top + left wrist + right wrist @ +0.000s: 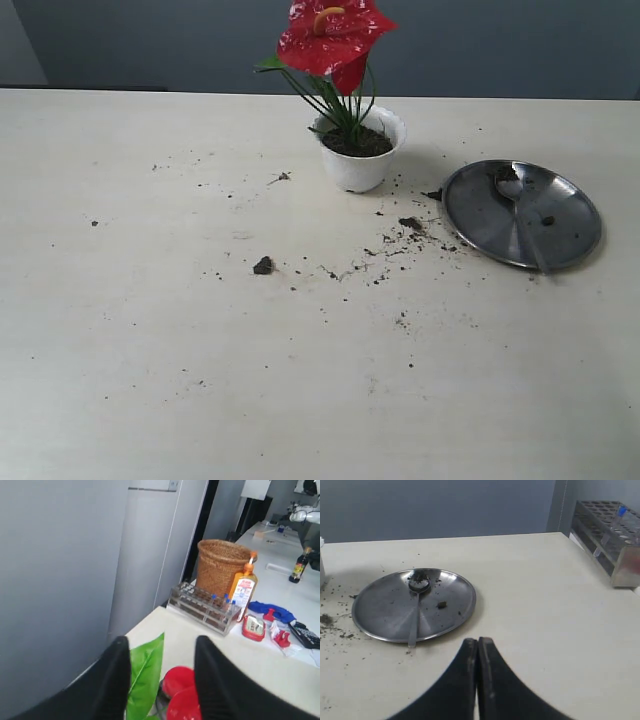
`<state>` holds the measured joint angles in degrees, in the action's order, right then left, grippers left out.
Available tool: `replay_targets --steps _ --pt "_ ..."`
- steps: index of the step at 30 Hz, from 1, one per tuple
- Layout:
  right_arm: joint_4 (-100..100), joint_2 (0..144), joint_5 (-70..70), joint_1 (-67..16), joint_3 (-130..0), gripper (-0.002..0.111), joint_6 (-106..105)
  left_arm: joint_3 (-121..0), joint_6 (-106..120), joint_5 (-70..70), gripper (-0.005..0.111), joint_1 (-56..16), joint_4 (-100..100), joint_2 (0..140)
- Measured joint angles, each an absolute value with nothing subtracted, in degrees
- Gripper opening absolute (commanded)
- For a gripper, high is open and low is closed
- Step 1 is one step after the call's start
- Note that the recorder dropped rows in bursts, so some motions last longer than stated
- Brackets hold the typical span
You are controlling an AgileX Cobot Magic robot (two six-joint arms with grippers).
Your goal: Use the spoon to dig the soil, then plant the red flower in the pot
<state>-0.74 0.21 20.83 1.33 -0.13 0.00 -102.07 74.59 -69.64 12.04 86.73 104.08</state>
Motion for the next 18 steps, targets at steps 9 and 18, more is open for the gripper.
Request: replay_targets --steps 9,18 --pt "-0.74 0.21 20.83 1.33 -0.13 0.000 0.00 -102.07 69.18 -60.67 0.000 12.16 80.37 94.54" --pt "-0.74 0.21 20.83 1.33 -0.13 0.000 0.00 -102.07 44.95 -43.03 0.000 12.38 57.40 80.34"
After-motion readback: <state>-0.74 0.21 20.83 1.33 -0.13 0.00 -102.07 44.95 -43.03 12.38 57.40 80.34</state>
